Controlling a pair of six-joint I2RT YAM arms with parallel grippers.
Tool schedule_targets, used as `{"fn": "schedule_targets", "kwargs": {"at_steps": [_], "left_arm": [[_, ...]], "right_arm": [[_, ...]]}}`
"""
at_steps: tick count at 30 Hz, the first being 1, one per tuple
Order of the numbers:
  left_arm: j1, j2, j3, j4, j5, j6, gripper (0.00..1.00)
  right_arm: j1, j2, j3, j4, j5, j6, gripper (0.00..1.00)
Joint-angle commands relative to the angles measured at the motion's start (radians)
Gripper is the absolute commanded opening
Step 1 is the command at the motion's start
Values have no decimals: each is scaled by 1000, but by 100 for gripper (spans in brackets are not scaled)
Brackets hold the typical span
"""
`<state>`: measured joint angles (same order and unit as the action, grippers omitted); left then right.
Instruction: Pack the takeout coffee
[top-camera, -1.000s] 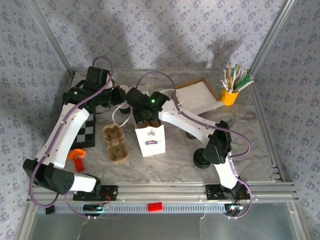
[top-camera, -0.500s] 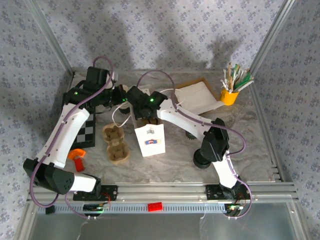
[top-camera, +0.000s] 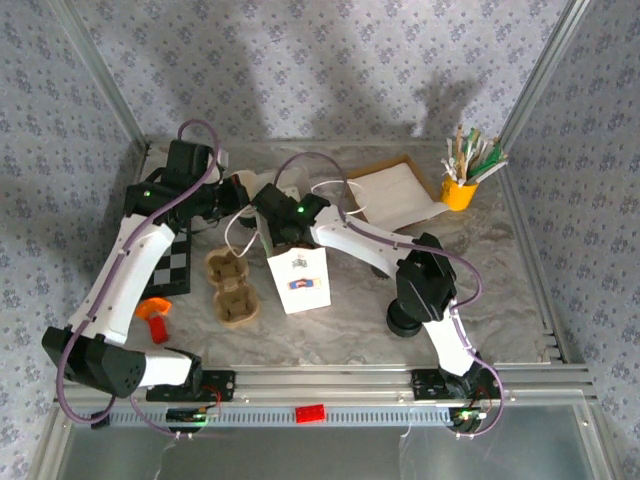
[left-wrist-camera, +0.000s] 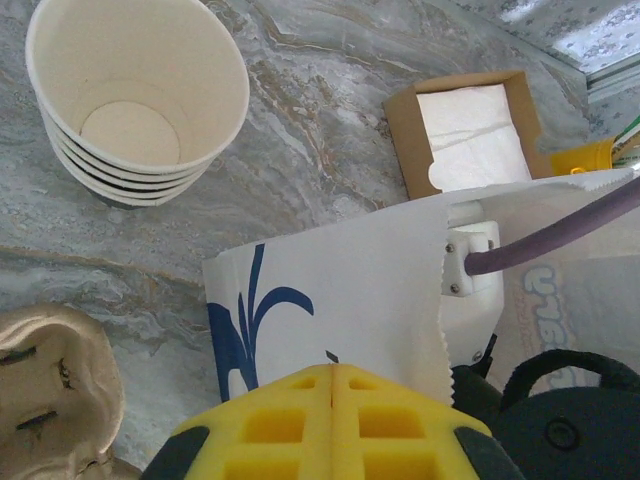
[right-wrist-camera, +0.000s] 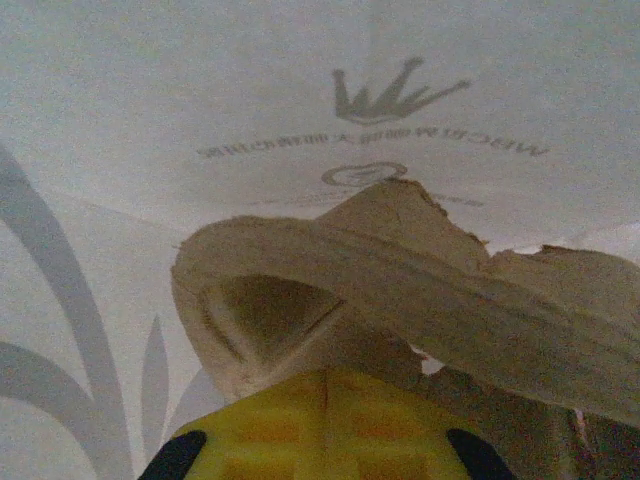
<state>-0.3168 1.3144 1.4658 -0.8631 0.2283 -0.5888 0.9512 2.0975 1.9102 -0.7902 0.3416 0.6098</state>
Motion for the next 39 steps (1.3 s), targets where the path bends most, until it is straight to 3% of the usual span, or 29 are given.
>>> {"fn": "schedule_targets", "kwargs": {"at_steps": [1, 10, 16, 32, 39], "left_arm": [[13, -28, -2, 4, 0, -8, 0], [38, -52, -31, 12, -5, -15, 0], [48, -64, -45, 10, -28, -18, 0], [73, -86, -76, 9, -37, -18, 0], [77, -82, -73, 11, -34, -15, 0]], "right_arm": [[14, -50, 40, -8, 22, -28, 0], [21, -65, 45, -105, -24, 11, 0], [-6, -50, -51, -17, -87, 49, 0], [-39, 71, -69, 117, -102, -12, 0], [-33, 22, -62, 98, -79, -24, 0]]}}
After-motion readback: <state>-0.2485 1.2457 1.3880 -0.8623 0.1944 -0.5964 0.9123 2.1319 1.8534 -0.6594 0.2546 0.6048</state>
